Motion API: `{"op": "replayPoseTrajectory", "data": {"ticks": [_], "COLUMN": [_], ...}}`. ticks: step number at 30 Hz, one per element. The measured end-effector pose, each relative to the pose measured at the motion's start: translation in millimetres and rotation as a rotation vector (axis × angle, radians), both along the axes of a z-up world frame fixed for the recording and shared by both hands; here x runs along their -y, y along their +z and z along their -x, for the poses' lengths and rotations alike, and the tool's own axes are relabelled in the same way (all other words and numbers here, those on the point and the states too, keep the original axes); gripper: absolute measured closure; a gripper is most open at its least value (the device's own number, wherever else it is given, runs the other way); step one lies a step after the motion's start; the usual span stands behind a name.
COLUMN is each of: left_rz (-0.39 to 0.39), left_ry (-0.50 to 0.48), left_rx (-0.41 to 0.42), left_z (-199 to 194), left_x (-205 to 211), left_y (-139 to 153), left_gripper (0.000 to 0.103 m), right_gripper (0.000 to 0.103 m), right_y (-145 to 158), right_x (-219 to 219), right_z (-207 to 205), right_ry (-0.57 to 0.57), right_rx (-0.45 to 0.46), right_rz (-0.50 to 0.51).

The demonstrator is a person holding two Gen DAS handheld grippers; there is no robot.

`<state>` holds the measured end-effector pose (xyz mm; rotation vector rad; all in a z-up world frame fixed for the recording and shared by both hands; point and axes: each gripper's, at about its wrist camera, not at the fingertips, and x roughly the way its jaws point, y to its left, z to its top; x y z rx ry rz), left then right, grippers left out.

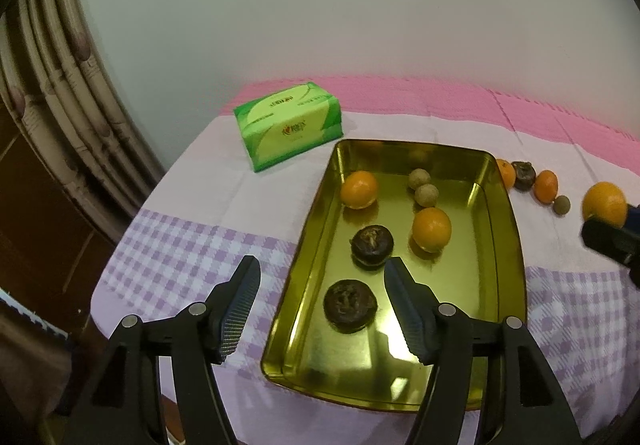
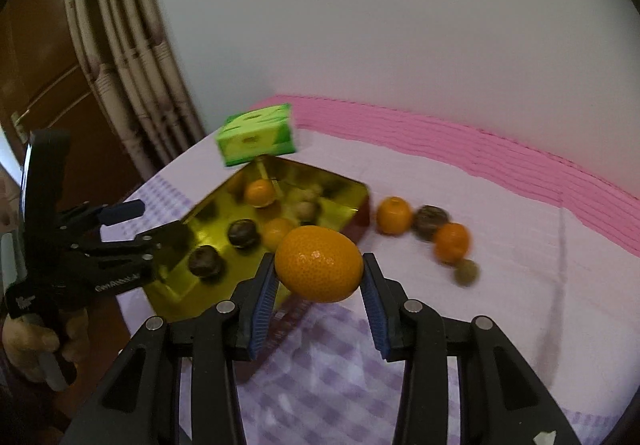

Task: Organize fruits
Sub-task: 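Move the right gripper holding the mandarin over the tray, then lower the mandarin into the tray and open the right gripper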

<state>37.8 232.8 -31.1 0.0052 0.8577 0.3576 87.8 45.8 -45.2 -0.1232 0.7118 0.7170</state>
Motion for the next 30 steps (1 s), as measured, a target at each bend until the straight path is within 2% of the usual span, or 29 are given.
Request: {"op": "replayPoseTrajectory", "data": {"ticks": [14, 30], "left_rz": [-0.027, -0.024], "left_ry": [0.024, 0.044], "left_rx": [0.019, 0.013], "left_z": [2.7, 1.2], "left_x": [-2.6, -6.3], "left_y": [7.6, 5.8], "left_gripper": [0.032, 0.029], "right_gripper": [0.065, 0.065], "right_y": [-18.2, -42.1], "right_x": [-59.7, -84.7], "right_z": [-2.6, -9.6], "right_ry": [0.102, 0.128], "right_rx": [-0.051, -0.092], "right_rz": [0.025, 0.058]}}
